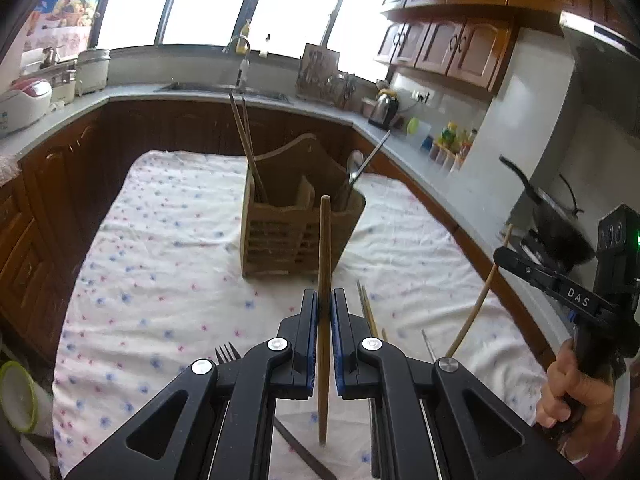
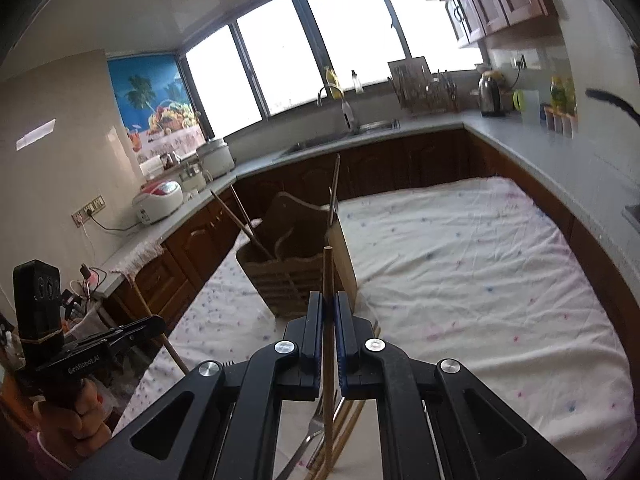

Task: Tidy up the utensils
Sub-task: 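Lift the wooden chopstick with the left tool while the right tool carries its steel chopstick to the holder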

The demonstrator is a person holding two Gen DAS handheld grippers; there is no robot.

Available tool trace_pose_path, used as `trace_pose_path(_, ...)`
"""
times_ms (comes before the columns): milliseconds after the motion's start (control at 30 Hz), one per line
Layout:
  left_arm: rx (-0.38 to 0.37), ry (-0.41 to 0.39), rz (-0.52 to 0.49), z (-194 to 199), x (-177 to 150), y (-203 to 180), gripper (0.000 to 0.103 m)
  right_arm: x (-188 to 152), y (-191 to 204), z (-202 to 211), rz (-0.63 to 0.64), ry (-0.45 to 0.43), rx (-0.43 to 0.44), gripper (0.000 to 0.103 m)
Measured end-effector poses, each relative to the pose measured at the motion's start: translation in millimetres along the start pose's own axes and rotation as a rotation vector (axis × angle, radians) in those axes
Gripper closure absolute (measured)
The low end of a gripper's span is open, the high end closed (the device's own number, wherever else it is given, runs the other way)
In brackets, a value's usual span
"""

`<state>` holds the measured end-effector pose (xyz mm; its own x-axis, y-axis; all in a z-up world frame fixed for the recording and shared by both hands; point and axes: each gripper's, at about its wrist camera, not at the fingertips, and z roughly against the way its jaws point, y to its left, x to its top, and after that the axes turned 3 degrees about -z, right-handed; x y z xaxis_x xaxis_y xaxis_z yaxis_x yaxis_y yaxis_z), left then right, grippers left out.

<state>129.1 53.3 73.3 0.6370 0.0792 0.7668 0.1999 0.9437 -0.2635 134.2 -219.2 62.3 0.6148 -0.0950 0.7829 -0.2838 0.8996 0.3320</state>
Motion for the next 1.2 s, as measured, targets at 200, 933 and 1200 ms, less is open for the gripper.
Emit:
trace_pose_path(200,0.007,-0.060,0.011,13.9,2.4,2.5,0.098,7.3,1.4,2.2,0.008,-0.038,0.002,0.097)
trace_pose_path(933,0.024,-0.159,0.040,13.5,36.2,18.0,0.098,43.7,11.7,-7.4,0.023,-0.110,0.034,0.097)
trace_pose_path(1200,0.029,-0.225,0.039,5.8,61.6,28.0,0.098,78.9,21.7,-18.2,0.028,-0.189,0.051,0.097)
